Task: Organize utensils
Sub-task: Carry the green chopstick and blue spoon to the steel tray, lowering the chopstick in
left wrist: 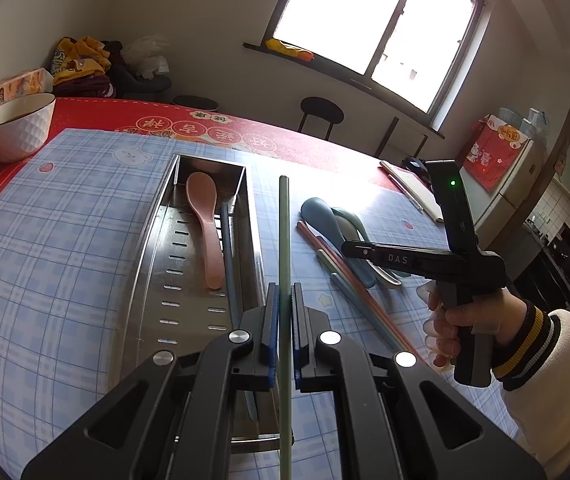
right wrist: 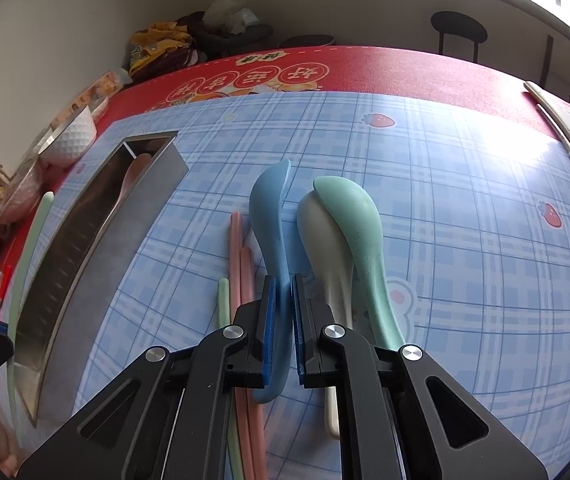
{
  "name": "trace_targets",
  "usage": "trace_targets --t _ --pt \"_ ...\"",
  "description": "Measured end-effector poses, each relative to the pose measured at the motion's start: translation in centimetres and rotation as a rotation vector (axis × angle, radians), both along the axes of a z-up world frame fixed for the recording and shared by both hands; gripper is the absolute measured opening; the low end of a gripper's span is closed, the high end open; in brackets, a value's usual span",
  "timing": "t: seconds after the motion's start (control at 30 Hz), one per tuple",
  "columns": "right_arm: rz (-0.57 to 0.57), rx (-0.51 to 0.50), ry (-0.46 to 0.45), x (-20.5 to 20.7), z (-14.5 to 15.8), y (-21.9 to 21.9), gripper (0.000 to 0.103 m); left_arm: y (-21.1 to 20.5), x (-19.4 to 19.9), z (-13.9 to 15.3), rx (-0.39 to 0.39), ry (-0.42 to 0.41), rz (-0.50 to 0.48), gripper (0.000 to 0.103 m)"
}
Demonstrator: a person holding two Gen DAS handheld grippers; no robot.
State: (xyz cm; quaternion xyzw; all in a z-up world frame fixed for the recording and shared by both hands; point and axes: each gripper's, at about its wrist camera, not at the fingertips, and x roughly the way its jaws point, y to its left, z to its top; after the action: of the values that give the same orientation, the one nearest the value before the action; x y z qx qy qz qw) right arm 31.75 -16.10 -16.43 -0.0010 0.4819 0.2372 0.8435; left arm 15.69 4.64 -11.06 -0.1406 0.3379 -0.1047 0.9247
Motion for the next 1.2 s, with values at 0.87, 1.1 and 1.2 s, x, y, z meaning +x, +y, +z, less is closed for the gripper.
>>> trace_targets --t 0.87,1.1,1.2 --pt "0.053 -0.17 -0.154 -3.2 0.9 3.1 0.006 0.5 -0.1 0.3 -0.006 -0.001 0.012 0.006" --pt "-0.035 -0.04 -0.151 -3.7 2.1 0.9 0.006 2.0 0.3 0.1 -0.046 0.017 0.025 0.006" --pt "-0.063 0.019 -0.148 -4.1 2.7 0.2 0.006 2.8 0.5 0.1 -0.06 0.026 0.032 0.006"
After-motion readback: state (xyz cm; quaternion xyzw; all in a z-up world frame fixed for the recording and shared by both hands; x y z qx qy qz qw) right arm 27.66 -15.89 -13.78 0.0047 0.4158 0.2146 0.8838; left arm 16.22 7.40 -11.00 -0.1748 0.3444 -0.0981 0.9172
